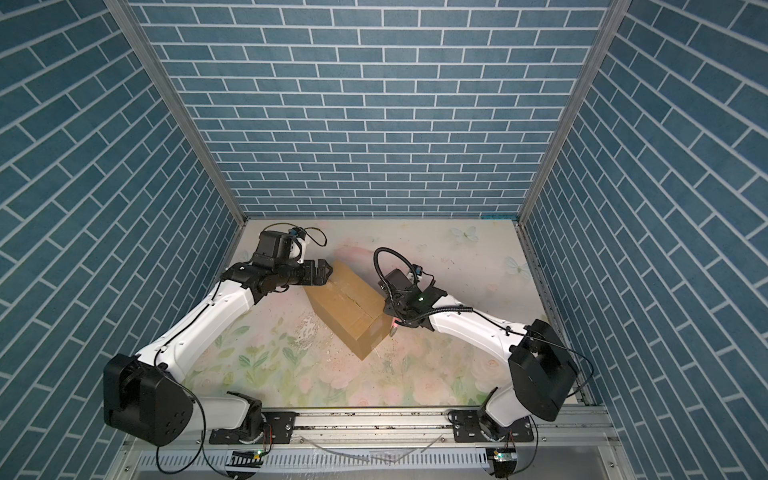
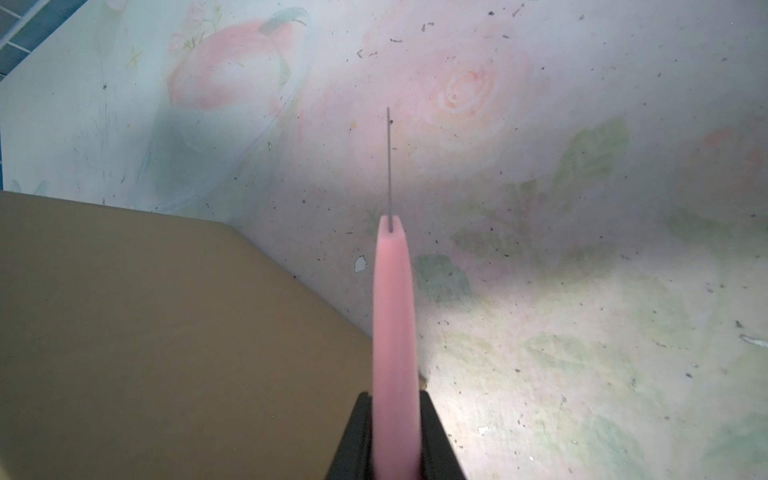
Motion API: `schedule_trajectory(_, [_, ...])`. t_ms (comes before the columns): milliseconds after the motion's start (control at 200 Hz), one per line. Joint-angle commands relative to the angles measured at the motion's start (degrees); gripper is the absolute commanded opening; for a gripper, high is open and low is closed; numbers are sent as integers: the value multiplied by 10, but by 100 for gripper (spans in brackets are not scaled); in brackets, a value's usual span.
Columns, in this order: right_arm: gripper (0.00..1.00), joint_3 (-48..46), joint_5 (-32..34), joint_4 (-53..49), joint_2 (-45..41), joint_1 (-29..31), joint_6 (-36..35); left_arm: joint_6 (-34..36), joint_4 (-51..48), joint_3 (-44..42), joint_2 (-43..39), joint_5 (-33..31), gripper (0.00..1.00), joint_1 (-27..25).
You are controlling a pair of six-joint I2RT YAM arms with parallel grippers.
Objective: Unpack the express box
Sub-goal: 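Hold the box corner with the left gripper while the right gripper positions the cutter blade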
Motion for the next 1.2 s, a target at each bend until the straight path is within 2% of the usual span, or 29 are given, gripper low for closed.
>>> schedule_trajectory(0, [0,34,-5,10,16,1,9,-7,14,-13,-6,11,98,4])
schedule_trajectory(300, [0,60,-14,16,42,-14,-12,-11,12,-23,-18,16,98,4])
schedule_trajectory(545, [0,73,-38,21,45,-45,-61,-11,-8,-15,-31,8,98,4])
schedule_trajectory(725, [0,40,-52,3,-15,-83,-98,-5,-41,11,-34,-5,99,4])
schedule_trajectory(940, [0,1,-74,-72,-122,-97,-149,48,-104,79,6,-48,99,4])
schedule_trajectory(1195, [0,-27,-78,-110,-169,-89,-138,50,-59,52,31,-24,99,4])
